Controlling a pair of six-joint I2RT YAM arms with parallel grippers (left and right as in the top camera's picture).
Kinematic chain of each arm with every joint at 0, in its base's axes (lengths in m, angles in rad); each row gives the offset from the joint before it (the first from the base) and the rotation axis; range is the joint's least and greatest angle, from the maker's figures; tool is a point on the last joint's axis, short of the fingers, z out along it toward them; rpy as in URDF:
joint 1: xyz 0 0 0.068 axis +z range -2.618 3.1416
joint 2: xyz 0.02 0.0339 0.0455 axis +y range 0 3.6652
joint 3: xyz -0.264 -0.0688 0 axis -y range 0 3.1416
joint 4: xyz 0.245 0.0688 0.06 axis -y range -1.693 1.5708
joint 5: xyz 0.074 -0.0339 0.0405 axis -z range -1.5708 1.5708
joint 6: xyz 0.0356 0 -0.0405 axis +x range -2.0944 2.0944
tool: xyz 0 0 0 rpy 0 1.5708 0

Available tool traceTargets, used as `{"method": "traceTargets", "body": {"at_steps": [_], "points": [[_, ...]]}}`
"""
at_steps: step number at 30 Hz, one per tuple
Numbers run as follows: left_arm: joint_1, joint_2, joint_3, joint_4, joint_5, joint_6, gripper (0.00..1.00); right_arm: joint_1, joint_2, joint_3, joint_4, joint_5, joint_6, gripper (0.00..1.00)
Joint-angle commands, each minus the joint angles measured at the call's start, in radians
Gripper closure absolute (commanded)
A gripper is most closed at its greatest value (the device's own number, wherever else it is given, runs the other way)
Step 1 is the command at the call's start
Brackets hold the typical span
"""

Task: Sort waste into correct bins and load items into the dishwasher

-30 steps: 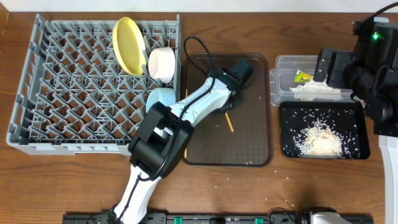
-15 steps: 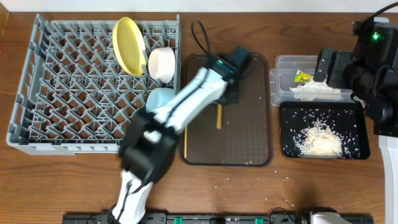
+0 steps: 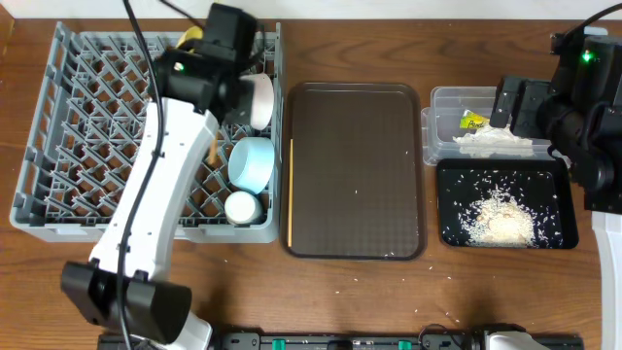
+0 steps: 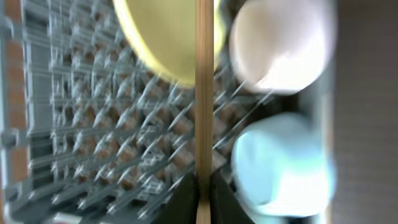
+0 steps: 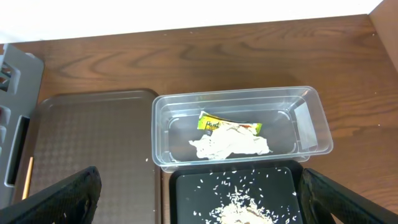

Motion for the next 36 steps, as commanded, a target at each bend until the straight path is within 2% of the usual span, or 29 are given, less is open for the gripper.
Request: {"method": "traceTargets", "body": {"at_steps": [1,6,10,17,19,21,22,29,33,36], "points": [[0.068,0.018,-0.076,-0.014,0.022,0.069,0.93,-0.005,-0.003,-0.002,-0.001,0.013,0.01,0.01],[0.119,0.019,-0.19,0.011,0.033,0.069,0.93,-0.005,-0.003,-0.002,-0.002,0.013,0.01,0.01],[0.13,0.02,-0.29,0.1,0.081,0.069,0.93,-0.005,-0.003,-0.002,-0.002,0.013,0.01,0.01],[0.13,0.021,-0.36,0.171,0.09,0.069,0.91,-0.005,-0.003,-0.002,-0.001,0.013,0.01,0.01],[0.13,0.021,-0.372,0.185,0.089,0.069,0.83,-0.005,-0.003,-0.002,-0.002,0.013,0.01,0.01],[0.13,0.021,-0.376,0.196,0.089,0.069,0.54,-0.005,-0.003,-0.002,-0.001,0.013,0.01,0.01],[0.13,0.021,-0.376,0.2,0.089,0.069,0.51,-0.005,-0.003,-0.002,-0.002,0.013,0.01,0.01],[0.123,0.016,-0.326,0.177,0.082,0.064,0.51,-0.005,-0.003,-0.002,-0.002,0.013,0.01,0.01],[0.074,-0.01,-0.207,0.108,0.084,-0.004,0.52,-0.005,-0.003,-0.002,-0.001,0.013,0.01,0.01],[-0.002,-0.046,-0.164,0.131,0.156,-0.062,0.51,-0.005,-0.003,-0.002,-0.002,0.013,0.01,0.01]]}}
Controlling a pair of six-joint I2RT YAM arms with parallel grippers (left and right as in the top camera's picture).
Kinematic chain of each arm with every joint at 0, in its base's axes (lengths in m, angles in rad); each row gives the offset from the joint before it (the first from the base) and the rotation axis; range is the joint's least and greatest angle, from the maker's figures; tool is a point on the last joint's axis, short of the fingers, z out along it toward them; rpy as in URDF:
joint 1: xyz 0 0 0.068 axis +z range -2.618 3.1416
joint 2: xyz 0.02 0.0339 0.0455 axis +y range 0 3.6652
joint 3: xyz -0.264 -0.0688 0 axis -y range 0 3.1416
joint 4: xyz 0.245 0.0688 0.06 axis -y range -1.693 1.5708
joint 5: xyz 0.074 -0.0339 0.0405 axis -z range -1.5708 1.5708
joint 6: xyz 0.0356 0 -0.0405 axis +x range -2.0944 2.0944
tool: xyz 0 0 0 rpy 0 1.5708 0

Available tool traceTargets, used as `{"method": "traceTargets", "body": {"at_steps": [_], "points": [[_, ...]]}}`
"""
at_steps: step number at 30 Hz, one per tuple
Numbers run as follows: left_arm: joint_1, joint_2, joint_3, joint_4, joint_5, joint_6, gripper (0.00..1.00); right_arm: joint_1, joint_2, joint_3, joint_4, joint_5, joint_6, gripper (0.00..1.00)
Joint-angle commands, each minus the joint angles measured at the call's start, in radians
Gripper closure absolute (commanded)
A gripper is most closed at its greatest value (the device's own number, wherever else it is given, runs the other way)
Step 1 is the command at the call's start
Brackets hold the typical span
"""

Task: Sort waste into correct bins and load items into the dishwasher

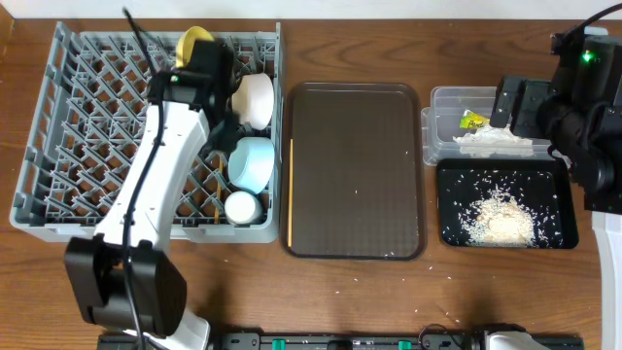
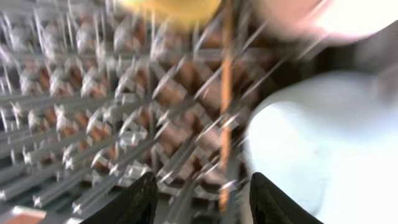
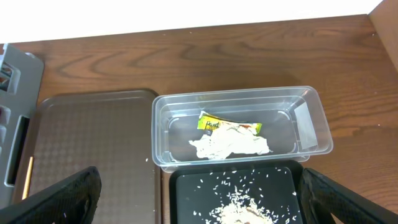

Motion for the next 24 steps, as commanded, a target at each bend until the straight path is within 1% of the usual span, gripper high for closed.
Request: {"method": "traceTargets", "body": {"at_steps": [1,3,7,10,16,24], "points": [[-0.103,-0.064,0.064,0.038,0.092,-0.095,0.51,-0.005,-0.003,-0.002,-0.001,0.013,0.01,0.01],[-0.179,-0.066,0.064,0.07,0.108,-0.153,0.51,-0.005,-0.003,-0.002,-0.001,0.013,0.01,0.01],[-0.32,-0.016,0.056,0.075,0.107,-0.185,0.51,-0.005,-0.003,-0.002,-0.001,0.013,0.01,0.01],[-0.375,0.035,0.035,0.075,0.107,-0.219,0.51,-0.005,-0.003,-0.002,-0.001,0.013,0.01,0.01],[-0.408,0.152,-0.005,0.076,0.089,-0.311,0.51,-0.005,-0.003,-0.002,-0.001,0.013,0.01,0.01],[-0.408,0.327,-0.006,0.086,0.088,-0.311,0.51,-0.005,-0.003,-0.002,-0.001,0.013,0.01,0.01]]}}
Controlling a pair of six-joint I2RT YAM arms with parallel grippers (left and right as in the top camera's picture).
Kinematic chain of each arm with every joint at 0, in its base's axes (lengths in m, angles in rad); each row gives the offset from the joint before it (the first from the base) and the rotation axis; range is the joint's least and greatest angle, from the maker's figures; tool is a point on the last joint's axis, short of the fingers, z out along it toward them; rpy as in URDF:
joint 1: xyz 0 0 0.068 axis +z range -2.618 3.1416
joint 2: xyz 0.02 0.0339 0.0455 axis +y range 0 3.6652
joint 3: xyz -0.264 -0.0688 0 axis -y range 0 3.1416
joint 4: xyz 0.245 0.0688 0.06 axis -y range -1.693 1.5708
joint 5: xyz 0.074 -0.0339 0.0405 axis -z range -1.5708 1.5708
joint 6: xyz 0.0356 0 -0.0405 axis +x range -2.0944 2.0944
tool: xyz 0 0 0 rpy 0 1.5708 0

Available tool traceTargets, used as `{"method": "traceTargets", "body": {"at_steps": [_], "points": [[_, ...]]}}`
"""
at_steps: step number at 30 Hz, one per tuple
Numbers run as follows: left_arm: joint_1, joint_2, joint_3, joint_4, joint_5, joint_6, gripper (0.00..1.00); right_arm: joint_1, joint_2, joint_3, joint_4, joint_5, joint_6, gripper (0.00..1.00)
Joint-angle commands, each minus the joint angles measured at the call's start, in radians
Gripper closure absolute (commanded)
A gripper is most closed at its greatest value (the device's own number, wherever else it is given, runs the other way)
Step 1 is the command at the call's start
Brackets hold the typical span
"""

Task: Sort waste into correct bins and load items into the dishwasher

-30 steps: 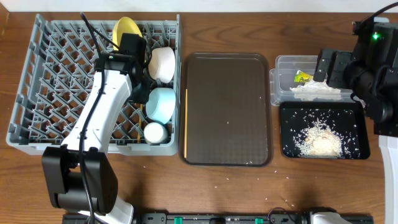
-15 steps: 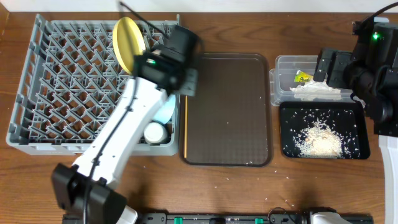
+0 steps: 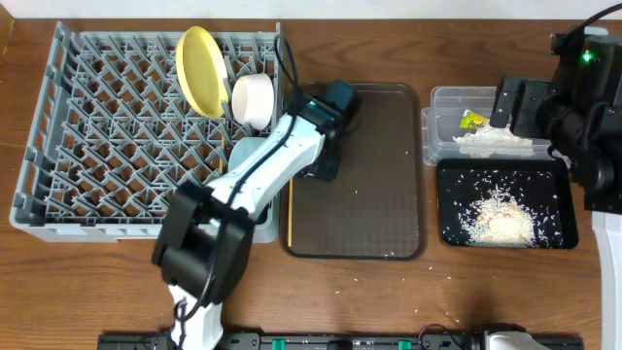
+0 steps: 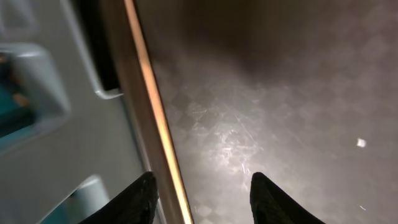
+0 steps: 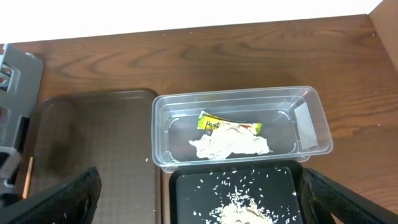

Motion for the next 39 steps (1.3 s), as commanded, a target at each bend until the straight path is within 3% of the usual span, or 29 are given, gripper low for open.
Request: {"method": "traceTargets", "body": {"at_steps": [1,27,39], "points": [[0.002,0.07,-0.007,-0.003,-0.013,-0.02,0.51,-0.005,-0.003,-0.002,-0.001,0.013,0.01,0.01],[0.024,0.11,-0.035,0.009,-0.031,-0.042,0.49,-0.005,-0.003,-0.002,0.0,0.013,0.01,0.01],[0.037,0.11,-0.142,0.115,-0.003,-0.042,0.49,-0.005,-0.003,-0.002,0.0,0.013,0.01,0.01]]}}
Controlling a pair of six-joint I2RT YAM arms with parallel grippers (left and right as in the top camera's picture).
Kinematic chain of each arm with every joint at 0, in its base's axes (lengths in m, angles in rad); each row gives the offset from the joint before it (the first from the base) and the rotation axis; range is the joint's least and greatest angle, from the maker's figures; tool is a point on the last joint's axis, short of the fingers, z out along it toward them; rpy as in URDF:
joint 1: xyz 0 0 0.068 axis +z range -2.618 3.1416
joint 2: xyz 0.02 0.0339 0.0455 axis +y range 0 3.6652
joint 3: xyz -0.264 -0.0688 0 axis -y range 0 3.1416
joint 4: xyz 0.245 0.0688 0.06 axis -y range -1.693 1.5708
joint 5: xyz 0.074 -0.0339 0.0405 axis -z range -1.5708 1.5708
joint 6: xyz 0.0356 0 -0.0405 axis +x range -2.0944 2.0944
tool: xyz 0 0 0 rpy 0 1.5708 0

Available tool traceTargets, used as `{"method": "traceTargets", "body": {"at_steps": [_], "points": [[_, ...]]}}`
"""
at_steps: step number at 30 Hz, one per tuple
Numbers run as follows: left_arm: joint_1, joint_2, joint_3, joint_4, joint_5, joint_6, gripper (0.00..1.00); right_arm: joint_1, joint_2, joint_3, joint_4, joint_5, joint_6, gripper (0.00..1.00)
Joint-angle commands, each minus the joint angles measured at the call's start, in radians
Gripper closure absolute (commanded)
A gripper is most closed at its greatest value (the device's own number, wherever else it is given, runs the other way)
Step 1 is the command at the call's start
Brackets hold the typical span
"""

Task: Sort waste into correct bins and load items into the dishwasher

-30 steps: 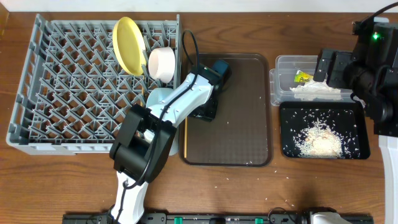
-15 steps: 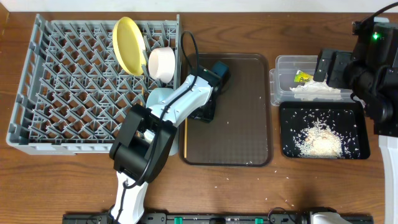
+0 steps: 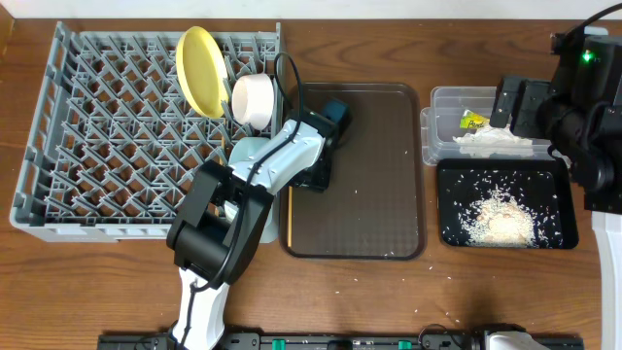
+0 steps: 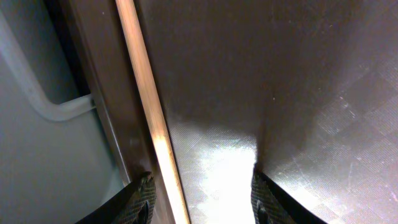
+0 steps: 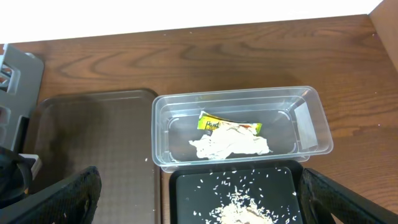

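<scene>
A wooden chopstick (image 4: 149, 118) lies along the left rim of the brown tray (image 3: 374, 194); the overhead view shows the chopstick (image 3: 290, 209) below the arm. My left gripper (image 4: 205, 199) is open low over the tray with the chopstick between its fingers, close to the left finger. From overhead the left gripper (image 3: 314, 178) sits at the tray's left edge beside the grey dish rack (image 3: 97, 126). My right gripper (image 5: 199, 199) is open and holds nothing above the clear bin (image 5: 236, 127) and the black rice tray (image 5: 236, 196).
The rack holds a yellow plate (image 3: 199, 58), a white bowl (image 3: 255, 97), a blue cup (image 3: 251, 154) partly under the arm and a thin stick (image 3: 224, 146). The clear bin has a wrapper and a napkin. Rice grains are scattered on the tray and table.
My left gripper, still open, has come down closer to the tray and sits a little nearer the rack, with the chopstick on the rim now between its fingers. The right arm has not moved.
My left gripper was shut on a chopstick over the rack. Then it was open with that chopstick down among the rack's tines. Then it was over the tray's left edge by a second chopstick, and now it straddles that one.
</scene>
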Motion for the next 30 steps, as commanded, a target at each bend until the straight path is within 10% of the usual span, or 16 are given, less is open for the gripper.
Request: {"method": "traceTargets", "body": {"at_steps": [1,30], "points": [[0.006,0.01,-0.061,0.039,0.044,-0.013,0.49,-0.005,-0.003,-0.002,-0.001,0.013,0.01,0.01],[0.006,0.009,-0.145,-0.097,0.238,0.107,0.34,-0.005,-0.003,-0.002,-0.001,0.013,0.01,0.01]]}}
